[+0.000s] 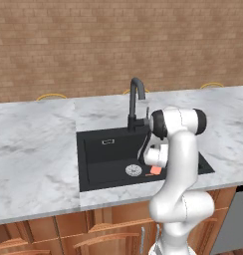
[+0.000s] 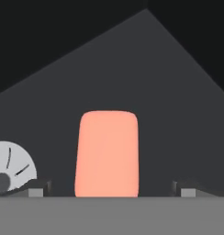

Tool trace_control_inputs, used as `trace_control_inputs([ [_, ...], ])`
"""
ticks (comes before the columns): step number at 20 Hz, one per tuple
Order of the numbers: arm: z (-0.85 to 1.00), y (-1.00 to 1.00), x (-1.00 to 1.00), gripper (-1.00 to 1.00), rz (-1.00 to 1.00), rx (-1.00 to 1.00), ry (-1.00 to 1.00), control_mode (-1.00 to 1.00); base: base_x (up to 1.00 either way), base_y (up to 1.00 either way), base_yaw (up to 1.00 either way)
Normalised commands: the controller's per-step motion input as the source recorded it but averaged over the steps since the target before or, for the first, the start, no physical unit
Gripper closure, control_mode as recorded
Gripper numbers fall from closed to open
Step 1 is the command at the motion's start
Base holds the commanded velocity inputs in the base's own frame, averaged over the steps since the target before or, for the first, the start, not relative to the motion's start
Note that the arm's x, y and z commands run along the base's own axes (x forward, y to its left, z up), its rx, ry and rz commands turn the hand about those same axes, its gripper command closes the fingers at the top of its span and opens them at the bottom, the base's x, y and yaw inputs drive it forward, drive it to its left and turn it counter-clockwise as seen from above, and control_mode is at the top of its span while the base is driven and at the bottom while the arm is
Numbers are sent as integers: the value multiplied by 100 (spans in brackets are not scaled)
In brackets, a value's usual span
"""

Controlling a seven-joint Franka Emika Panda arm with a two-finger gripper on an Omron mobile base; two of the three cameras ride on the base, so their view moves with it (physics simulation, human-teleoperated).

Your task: Pick up the bar soap and bar soap from the sink, and place them back in the cabinet, and close the cabinet door.

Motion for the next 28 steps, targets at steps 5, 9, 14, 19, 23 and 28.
trace_control_inputs([
  [5, -22, 0, 1, -100, 0, 0, 0, -100, 0, 0, 0],
  [9, -19, 0, 5, -100, 0, 0, 0, -100, 0, 0, 0],
  [14, -15, 0, 3, -100, 0, 0, 0, -100, 0, 0, 0],
  [19, -14, 0, 5, -100, 0, 0, 0, -100, 0, 0, 0],
  [23, -12, 0, 11, -100, 0, 0, 0, -100, 0, 0, 0],
  [28, -10, 0, 14, -100, 0, 0, 0, -100, 0, 0, 0],
])
